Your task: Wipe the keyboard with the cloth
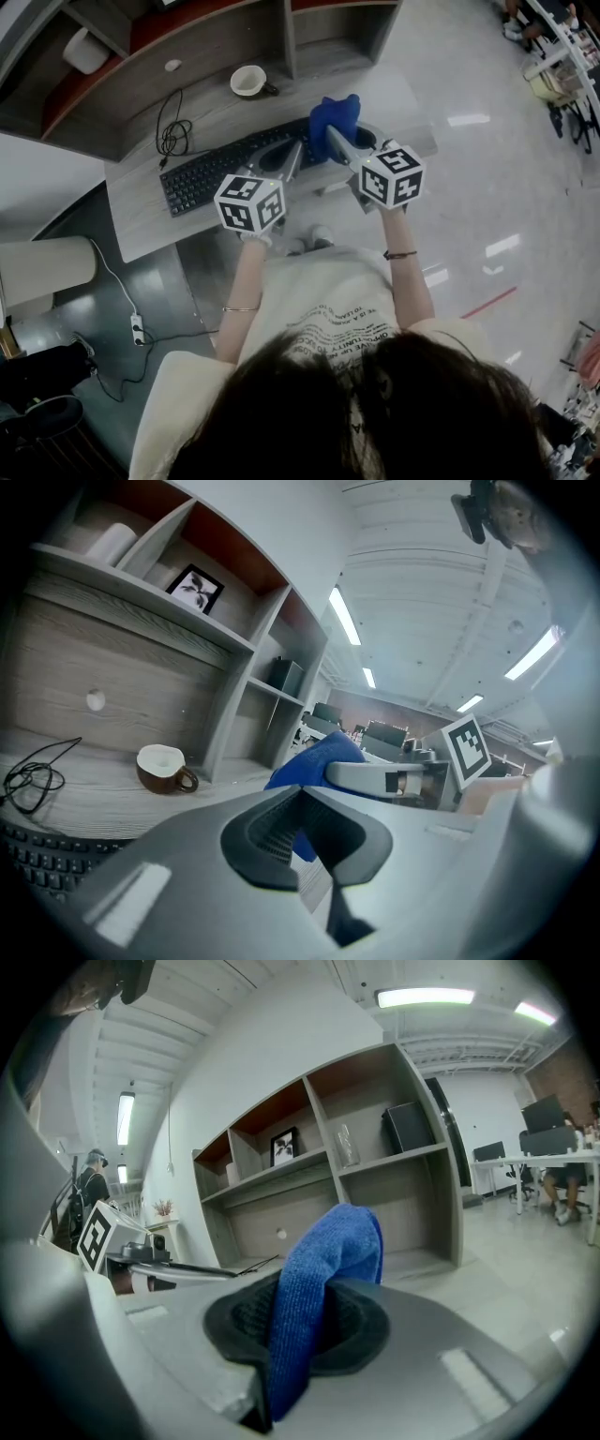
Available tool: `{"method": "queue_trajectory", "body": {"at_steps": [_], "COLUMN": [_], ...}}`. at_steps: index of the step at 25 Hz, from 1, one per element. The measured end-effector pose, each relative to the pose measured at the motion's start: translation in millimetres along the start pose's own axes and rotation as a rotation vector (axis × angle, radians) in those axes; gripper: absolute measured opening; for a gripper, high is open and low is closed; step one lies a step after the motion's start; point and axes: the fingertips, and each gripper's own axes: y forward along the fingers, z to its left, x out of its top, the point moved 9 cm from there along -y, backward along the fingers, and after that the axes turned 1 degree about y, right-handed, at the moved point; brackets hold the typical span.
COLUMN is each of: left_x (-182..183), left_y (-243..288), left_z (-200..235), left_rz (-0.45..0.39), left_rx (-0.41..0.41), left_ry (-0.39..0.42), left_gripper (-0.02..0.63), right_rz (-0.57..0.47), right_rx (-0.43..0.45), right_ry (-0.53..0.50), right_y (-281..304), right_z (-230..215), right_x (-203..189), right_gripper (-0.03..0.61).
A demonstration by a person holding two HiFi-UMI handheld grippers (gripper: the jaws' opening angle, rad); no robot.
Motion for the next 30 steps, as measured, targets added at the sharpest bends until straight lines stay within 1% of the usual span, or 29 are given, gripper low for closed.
{"method": "queue_trajectory", "body": {"at_steps": [8, 16, 23, 30], "left_x": [-2.5, -10.2, -11.7, -20.5], "left_y": [26.2, 41.0, 46.6, 43.5], "left_z": [-11.4, -5.3, 3.0, 24.3], "left_rz": [0.008, 0.023, 0.032, 0.064], "left_rx": [0.037, 0.089, 0.097, 0.091], "left_ry": [-0.017, -0.04, -0.055, -0.063], "left_gripper": [0.002, 0.002, 0.002, 0.002], "right_rz": [0.041, 0.08, 0.122, 0.174], "right_rx": [0.035, 0.063, 0.073, 0.066], "right_ry": [0.007, 0.031, 0.03, 0.03], "right_y": [-2.0, 8.8, 20.6, 41.8], "right_z": [-32.9, -51.7, -53.9, -45.9], "right_x": [-3.6, -13.5, -17.9, -29.7], "right_gripper": [0.058, 0.058, 0.058, 0.058]}}
